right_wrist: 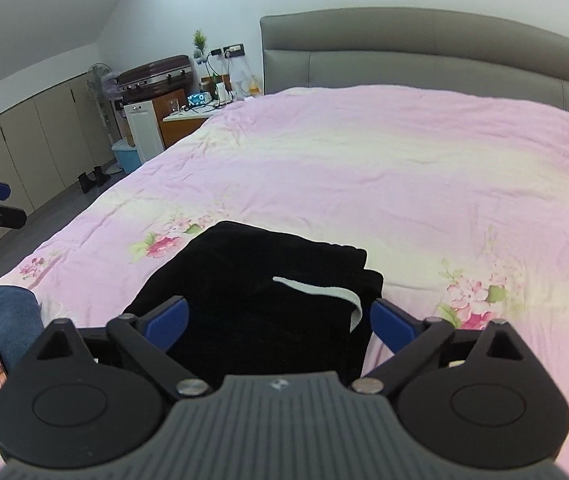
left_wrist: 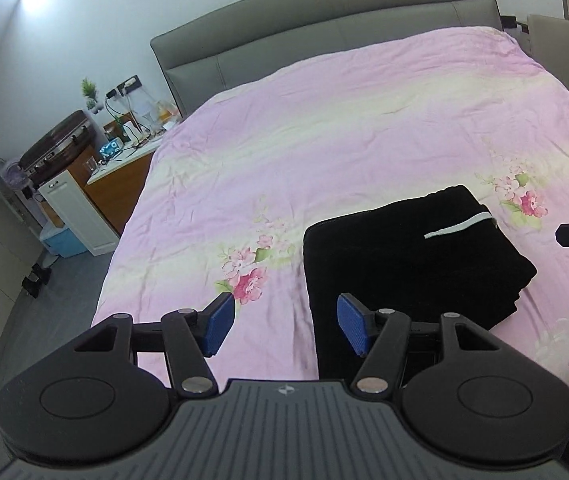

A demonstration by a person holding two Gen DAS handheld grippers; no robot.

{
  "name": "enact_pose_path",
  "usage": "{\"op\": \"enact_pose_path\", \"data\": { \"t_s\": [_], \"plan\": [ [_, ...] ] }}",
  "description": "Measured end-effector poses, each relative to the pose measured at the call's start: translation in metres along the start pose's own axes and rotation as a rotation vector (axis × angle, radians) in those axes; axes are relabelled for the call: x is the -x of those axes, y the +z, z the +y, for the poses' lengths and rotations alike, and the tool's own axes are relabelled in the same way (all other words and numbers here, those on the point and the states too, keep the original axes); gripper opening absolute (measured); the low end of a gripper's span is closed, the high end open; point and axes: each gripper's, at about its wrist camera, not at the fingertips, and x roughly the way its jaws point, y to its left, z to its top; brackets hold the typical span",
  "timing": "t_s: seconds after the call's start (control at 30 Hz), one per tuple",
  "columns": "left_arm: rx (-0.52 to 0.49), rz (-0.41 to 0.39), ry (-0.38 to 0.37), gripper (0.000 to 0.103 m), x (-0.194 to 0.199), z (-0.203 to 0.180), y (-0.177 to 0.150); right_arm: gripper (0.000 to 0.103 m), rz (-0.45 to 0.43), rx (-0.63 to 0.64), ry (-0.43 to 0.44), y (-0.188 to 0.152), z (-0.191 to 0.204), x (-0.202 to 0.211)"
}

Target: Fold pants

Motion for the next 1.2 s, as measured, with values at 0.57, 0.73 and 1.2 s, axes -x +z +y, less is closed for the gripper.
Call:
{"op": "enact_pose_path", "data": {
  "t_s": [0.57,0.73,1.2],
  "plan": [
    [0.24,-0.081,0.02,0.07,-0.012,-0.091,-0.087,0.098,-0.153,0.056,-0.059,-0.087,0.052,0.045],
    [0.273,-0.064,0.036,0.074,-0.027,-0.094,-0.103,0.098,-0.104,0.027,-0.084,-0.098,0.045,0.023],
    [0.3,0.035,0.026,0.074,-0.057,-0.105,-0.114,0.098,-0.005,-0.008,-0.117,-0.108,0.034,-0.017]
  ]
}}
